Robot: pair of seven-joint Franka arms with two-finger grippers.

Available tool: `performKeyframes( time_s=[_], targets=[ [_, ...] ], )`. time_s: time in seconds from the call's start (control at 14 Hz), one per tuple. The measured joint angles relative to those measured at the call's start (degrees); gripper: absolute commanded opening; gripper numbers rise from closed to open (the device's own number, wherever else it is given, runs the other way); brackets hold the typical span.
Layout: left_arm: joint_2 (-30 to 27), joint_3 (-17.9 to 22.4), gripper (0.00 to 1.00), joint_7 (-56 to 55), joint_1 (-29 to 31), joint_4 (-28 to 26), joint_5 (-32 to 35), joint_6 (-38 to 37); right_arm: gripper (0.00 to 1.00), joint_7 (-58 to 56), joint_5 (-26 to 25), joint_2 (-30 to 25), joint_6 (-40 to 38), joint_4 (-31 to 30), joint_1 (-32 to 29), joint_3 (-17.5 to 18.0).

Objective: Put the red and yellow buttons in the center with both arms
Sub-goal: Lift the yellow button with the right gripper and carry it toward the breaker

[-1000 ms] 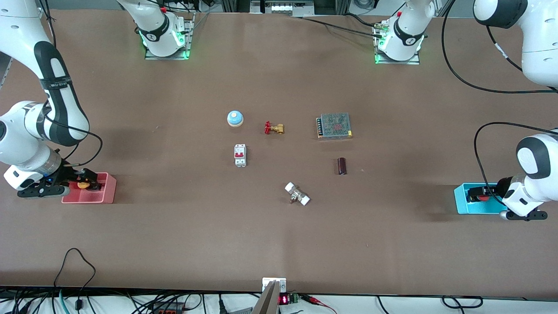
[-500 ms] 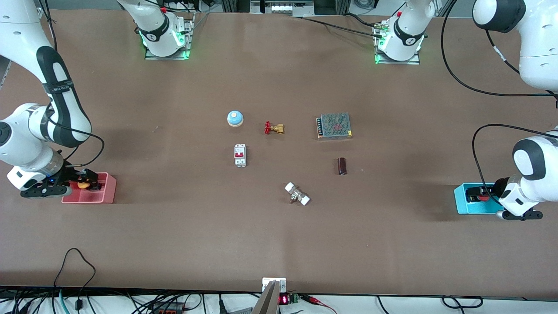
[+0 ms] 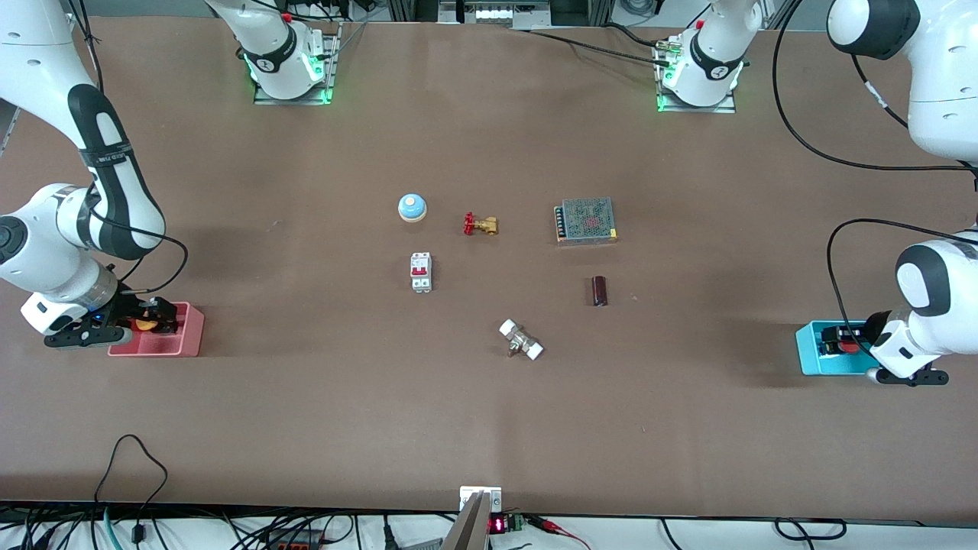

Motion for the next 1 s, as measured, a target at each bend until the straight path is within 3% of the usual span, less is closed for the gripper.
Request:
performKeyframes(
  time_s=[0.36,0.79,1.0],
  targets=[
    [0.0,0.0,0.41,0.0,-0.1,0.1,0.0,0.0,0.27,-0.3,-0.2,0.0,0.0,0.0,0.0,0.1],
    [0.0,0.0,0.26,0.0,-0.1,0.6,0.0,0.0,0.26,-1.9,-0.3,-0.5,-0.5,0.1,-0.2,0.5],
    [0.0,0.0,0.26,0.0,-0.1,0.6,0.0,0.0,0.26,-2.4,-0.1,-6.2,-12.8,2.4,-1.0,3.2]
  ],
)
